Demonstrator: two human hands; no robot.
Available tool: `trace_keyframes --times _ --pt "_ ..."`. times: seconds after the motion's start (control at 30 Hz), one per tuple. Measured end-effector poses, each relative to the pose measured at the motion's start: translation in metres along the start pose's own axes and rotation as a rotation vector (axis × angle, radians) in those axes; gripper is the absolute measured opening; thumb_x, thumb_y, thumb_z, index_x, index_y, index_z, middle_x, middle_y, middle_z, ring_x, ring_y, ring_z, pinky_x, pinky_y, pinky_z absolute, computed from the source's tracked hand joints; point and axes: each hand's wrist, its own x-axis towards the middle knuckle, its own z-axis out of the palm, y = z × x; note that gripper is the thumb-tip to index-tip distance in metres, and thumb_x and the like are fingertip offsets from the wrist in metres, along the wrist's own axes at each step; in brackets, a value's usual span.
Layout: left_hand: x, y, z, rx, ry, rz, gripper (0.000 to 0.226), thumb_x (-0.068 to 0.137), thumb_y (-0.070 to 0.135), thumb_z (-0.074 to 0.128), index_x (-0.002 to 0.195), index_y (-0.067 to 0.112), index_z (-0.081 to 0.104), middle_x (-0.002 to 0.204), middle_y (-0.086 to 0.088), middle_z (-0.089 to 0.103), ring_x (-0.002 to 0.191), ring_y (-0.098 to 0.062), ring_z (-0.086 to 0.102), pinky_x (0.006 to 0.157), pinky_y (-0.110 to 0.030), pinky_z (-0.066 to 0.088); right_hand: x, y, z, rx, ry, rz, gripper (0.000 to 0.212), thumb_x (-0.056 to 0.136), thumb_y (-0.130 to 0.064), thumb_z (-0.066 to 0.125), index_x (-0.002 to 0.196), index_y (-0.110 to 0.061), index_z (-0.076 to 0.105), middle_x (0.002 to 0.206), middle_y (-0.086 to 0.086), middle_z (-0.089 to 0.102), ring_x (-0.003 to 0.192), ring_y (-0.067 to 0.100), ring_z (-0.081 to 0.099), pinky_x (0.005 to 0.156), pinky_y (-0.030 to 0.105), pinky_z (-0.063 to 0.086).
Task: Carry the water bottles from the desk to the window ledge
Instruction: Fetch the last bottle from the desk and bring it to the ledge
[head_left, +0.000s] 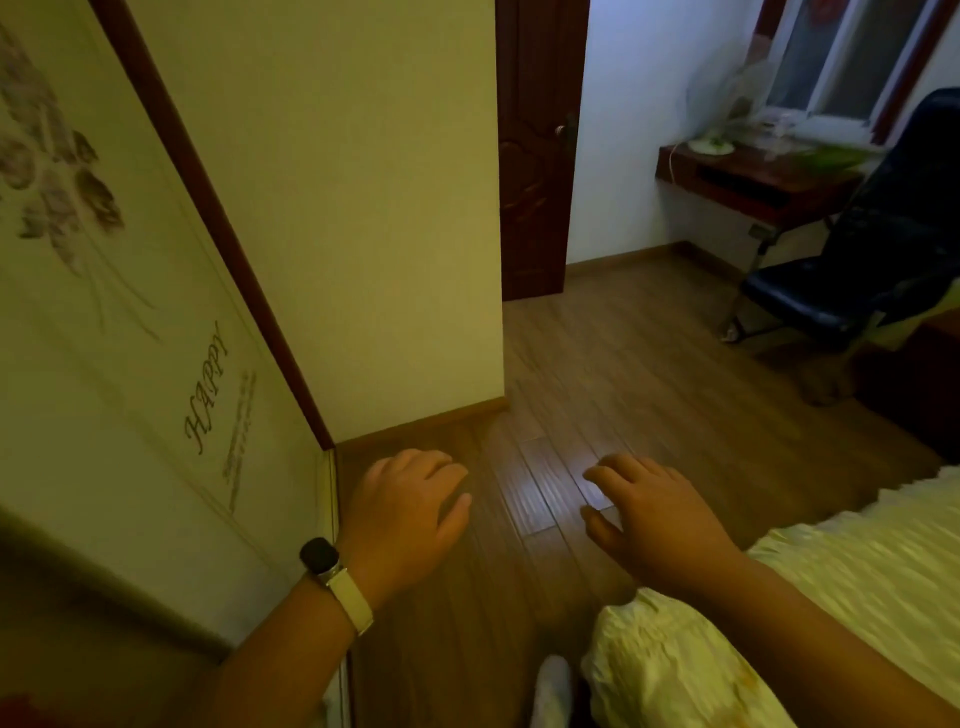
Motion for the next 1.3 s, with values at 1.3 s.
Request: trace_keyframes --times 1.3 --pt "0.732 -0.176 0.156 -0.093 -0.029 0.41 0.019 0.09 0.032 0.057 0.093 0.017 0.07 0.09 0.001 0.068 0.081 -0.019 0.062 0.068 -0.031 0.047 0.577 0.299 0.02 -0.112 -0.016 0.494 0.05 0.09 -0.059 0.037 0.134 -0.037 0.046 0.132 -0.013 0.054 0.116 0.007 0.052 0.096 0.026 0.041"
